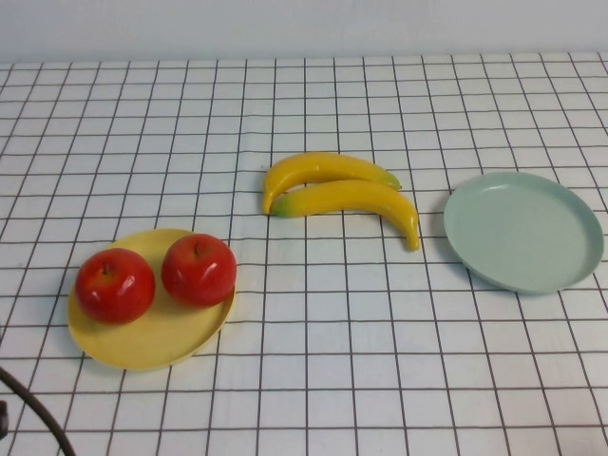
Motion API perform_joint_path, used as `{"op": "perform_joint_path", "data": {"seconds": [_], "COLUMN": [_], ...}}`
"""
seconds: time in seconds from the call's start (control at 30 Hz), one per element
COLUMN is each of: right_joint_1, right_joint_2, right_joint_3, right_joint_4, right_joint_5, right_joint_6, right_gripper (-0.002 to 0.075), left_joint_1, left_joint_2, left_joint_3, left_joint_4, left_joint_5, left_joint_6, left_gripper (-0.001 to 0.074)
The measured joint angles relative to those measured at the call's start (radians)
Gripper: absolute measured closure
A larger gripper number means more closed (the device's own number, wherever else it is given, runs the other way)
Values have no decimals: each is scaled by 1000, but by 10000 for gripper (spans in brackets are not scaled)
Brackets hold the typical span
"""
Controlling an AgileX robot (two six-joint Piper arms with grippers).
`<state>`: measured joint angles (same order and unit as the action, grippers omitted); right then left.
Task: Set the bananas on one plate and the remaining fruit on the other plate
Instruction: Put another type of fruit in the right plate
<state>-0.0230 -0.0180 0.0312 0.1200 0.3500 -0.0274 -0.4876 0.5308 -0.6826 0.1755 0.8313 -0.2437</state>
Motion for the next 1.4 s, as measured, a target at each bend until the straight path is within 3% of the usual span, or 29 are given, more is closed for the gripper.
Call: {"op": "perform_joint_path", "data": {"seconds": [0.1, 0.23, 0.4, 0.57, 0.77, 1.1, 1.4], "right_joint_1": [0, 0, 0, 0, 0, 0, 0], "right_joint_2": [0, 0, 0, 0, 0, 0, 0], "right_joint_3": [0, 0, 0, 0, 0, 0, 0], "right_joint_4": [0, 0, 0, 0, 0, 0, 0], "right_joint_5": [0, 0, 0, 0, 0, 0, 0], "right_joint_6": [0, 0, 0, 0, 0, 0, 0], "right_gripper": [741, 741, 741, 741, 741, 741, 741], "left_joint_1": [2, 44, 196, 355, 476, 501, 501], "left_joint_2": [-28, -121, -302, -471, -540, -542, -542], "left_joint_3": [48, 208, 427, 593, 700, 708, 708], "left_joint_4": [64, 139, 106, -32, -157, -175, -175], "left_joint_5": [-61, -278, -496, -585, -627, -463, -457], "left_joint_6": [-15, -39, -37, 128, 297, 321, 321], "left_gripper": [736, 737, 737, 737, 737, 737, 737]}}
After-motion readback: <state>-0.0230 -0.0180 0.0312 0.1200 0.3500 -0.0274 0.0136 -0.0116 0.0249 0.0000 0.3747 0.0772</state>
